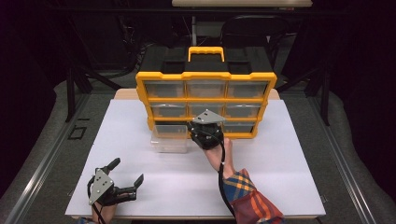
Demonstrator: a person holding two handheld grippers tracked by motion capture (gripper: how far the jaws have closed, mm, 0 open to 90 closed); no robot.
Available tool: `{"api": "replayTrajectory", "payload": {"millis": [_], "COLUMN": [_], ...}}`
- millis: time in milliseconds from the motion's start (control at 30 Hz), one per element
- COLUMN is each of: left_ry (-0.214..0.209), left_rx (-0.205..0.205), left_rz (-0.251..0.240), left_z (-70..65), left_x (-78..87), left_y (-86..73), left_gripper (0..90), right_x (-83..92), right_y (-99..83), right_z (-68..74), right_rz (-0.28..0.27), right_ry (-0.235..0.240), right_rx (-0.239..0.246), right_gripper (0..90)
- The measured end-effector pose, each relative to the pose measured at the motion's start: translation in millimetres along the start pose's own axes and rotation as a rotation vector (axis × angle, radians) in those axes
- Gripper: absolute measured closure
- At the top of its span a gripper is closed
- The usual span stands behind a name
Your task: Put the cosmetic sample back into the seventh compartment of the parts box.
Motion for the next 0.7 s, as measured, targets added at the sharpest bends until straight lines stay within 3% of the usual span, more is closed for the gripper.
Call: {"api": "replayTrajectory", "payload": {"millis": [33,700], "left_ry": [0.007,0.015], "left_rx": [0.001,0.000], "left_rz": [0.002,0.002], "left_z": [0.3,0.3], "left_x": [0.5,1.0], "left_y": [-0.1,0.0], "left_gripper": [0.2,0.2], "right_x": [-3.3,-15.1], "right_y": [8.9,19.5], "right_z": [8.1,22.0], "right_rz": [-0.003,0.011], "right_ry": [0.013,0.038], "right_rx": [0.021,0.056], "right_gripper": [80.4,80.4]}}
Point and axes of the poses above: each handheld gripper's, and its own axes: x roughly backward along the jaws, y roughly out of its top, z roughly to its left, the point moved 1 cm from there along -x, roughly forward along the jaws, and after that the axes turned 7 degrees about -y, right-handed, at the moved point
